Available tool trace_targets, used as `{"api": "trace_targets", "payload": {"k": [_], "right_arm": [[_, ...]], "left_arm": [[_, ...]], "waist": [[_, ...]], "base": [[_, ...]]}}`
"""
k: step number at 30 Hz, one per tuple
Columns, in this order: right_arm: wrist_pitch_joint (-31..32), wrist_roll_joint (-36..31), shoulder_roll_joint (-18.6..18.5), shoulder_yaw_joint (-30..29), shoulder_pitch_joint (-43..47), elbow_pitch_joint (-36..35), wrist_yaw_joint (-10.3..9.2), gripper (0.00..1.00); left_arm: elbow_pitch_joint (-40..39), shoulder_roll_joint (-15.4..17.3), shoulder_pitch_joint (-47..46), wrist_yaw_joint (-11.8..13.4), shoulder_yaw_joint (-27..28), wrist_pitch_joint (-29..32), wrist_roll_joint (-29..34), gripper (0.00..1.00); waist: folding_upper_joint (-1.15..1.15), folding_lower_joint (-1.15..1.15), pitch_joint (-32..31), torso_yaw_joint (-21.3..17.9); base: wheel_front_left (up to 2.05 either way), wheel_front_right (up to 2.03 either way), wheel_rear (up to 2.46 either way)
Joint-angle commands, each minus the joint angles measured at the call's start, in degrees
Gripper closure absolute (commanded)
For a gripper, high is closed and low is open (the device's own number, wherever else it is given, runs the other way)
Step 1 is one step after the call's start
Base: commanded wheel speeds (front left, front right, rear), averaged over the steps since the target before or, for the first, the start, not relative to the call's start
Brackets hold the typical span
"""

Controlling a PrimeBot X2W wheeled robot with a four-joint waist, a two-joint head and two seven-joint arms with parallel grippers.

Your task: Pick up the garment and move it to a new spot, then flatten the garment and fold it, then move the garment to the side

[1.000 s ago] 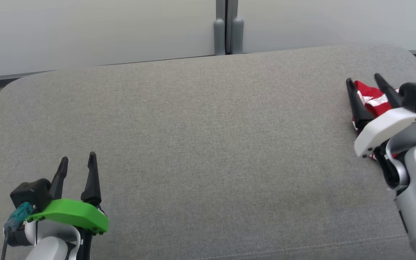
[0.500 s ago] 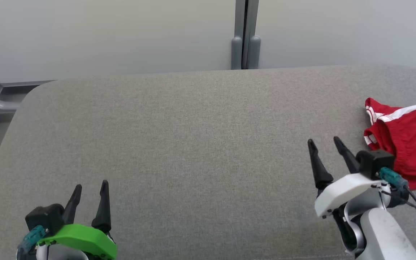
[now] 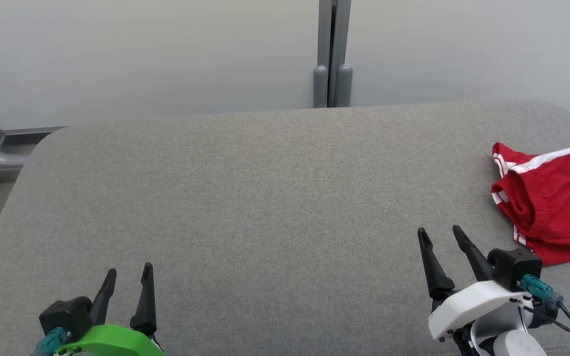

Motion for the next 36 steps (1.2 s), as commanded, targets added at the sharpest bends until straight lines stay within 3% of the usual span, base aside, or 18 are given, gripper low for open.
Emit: {"api": "trace_targets", "payload": {"k": [1,21,22,26,36], "right_arm": [[0.3,0.5,-0.2,0.1,0.8,-0.5,-0.01,0.0],[2.2,0.7,-0.1,-1.2,1.9,-2.5,-0.01,0.0],[2.2,0.4,0.0,-1.1,1.1,-2.0,0.0,1.0],[2.3,1.2,0.2,-1.2,2.0,-0.2,0.0,1.0],[4.4,11.5,0.2,-3.8,0.9,0.8,0.0,1.0]], "left_arm": [[-0.3,0.0,0.9,0.4,0.3,-0.4,0.8,0.0],[-0.2,-0.2,0.2,0.9,0.3,-0.8,2.0,0.0],[0.2,-0.3,0.2,0.5,0.1,-0.6,1.7,1.0],[1.6,-1.4,0.9,0.4,-0.4,-0.2,1.2,1.0],[2.0,-3.9,-0.4,-1.9,3.0,1.8,-5.6,1.0]], "waist": [[0.0,0.0,-0.1,-0.1],[0.0,0.0,-0.3,-0.1],[0.0,0.0,-0.3,-0.1],[0.0,0.0,-0.3,-0.1],[0.0,0.0,0.1,-0.2]], "base": [[0.0,0.0,0.0],[0.0,0.0,0.0],[0.0,0.0,0.0],[0.0,0.0,0.0],[0.0,0.0,0.0]]}}
